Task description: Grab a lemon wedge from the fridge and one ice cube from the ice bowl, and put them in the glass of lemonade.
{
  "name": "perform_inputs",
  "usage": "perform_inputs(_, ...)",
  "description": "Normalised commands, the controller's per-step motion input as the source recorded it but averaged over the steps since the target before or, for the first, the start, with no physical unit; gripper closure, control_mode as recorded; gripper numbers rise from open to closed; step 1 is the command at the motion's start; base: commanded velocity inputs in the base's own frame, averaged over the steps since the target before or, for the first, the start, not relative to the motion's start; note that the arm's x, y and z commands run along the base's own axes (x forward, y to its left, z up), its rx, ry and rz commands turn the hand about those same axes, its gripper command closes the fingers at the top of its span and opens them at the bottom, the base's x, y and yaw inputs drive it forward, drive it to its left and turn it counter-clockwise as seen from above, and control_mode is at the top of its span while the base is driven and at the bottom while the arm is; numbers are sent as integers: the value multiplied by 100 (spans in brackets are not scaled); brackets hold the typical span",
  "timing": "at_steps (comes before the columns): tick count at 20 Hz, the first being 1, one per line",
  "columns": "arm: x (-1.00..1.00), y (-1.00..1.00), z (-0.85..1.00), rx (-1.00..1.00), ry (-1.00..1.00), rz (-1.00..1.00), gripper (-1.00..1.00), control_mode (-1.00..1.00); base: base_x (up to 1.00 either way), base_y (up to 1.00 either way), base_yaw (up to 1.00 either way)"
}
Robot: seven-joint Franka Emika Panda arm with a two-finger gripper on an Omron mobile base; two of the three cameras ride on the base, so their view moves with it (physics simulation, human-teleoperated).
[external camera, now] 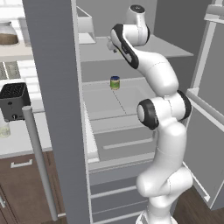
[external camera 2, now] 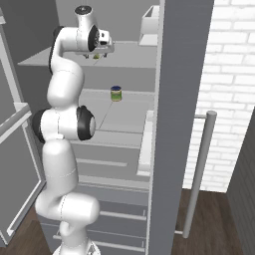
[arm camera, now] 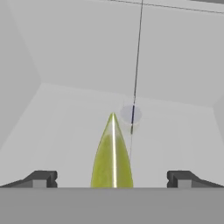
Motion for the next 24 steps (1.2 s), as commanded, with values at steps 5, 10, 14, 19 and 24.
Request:
perform_inputs(5, 0, 0, -2, 0, 0, 0, -100, -100, 0, 0, 0)
perform_inputs(10, 0, 0, 0, 0, 0, 0, 100, -100, 0, 0, 0)
perform_inputs(14, 0, 0, 0, 0, 0, 0, 100, -100, 0, 0, 0)
perform_inputs(19, 0, 0, 0, 0, 0, 0, 100, -100, 0, 0, 0)
perform_inputs(24, -26, 0, 0, 0, -1, 0, 100, -100, 0, 0, 0)
